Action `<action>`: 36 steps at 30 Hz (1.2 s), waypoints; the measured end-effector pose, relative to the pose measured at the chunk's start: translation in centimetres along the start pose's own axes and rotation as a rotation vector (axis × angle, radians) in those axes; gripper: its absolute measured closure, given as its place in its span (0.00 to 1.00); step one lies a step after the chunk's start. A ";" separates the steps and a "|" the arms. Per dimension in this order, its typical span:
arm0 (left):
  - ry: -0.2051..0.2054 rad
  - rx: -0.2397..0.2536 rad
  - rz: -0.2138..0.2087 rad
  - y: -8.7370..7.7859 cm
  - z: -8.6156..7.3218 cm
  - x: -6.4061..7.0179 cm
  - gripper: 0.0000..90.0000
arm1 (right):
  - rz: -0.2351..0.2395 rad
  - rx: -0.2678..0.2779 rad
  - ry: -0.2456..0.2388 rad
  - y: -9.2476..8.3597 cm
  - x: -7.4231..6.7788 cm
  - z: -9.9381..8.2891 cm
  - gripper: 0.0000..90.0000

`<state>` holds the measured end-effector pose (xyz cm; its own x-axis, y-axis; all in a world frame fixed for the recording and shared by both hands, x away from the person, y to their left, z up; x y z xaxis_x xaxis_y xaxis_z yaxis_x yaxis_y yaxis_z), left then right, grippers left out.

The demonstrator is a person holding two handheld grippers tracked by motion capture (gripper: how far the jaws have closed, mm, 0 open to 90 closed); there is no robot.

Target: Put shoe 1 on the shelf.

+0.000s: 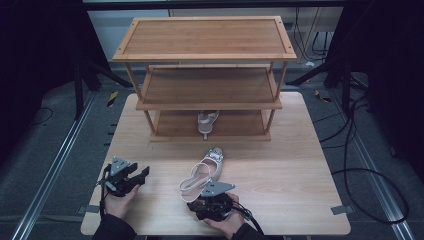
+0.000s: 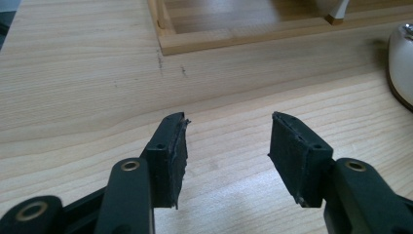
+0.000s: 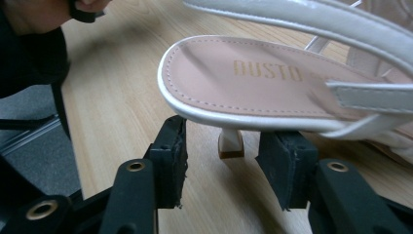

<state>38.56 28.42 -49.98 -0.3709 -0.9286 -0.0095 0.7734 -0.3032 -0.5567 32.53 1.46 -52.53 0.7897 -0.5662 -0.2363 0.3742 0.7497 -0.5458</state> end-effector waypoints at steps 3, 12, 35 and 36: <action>-0.002 0.004 0.001 -0.1 0.0 -0.1 0.52 | -0.002 -0.002 0.008 0.4 -0.1 0.1 0.62; 0.004 0.004 -0.003 -0.1 0.0 0.0 0.52 | -0.034 -0.008 0.022 2.1 -0.1 0.3 0.81; 0.011 -0.006 -0.006 -0.2 -0.2 0.1 0.53 | -0.098 0.049 0.062 -5.3 2.5 -2.5 0.91; 0.011 -0.006 -0.006 -0.2 -0.2 0.1 0.53 | -0.081 0.054 0.057 -5.1 2.2 -2.5 0.88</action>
<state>38.29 28.38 -50.02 -0.3807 -0.9246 -0.0152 0.7681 -0.3070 -0.5619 31.14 -4.42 -52.24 0.7278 -0.6428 -0.2391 0.4623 0.7173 -0.5213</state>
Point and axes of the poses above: each handheld gripper's, and its own axes: y roughly forward along the jaws, z roughly out of its top, x roughly to its right, the point moved 4 cm from there along y, roughly forward along the jaws, and after that the axes turned 4 degrees about y, right-handed, at the moved point
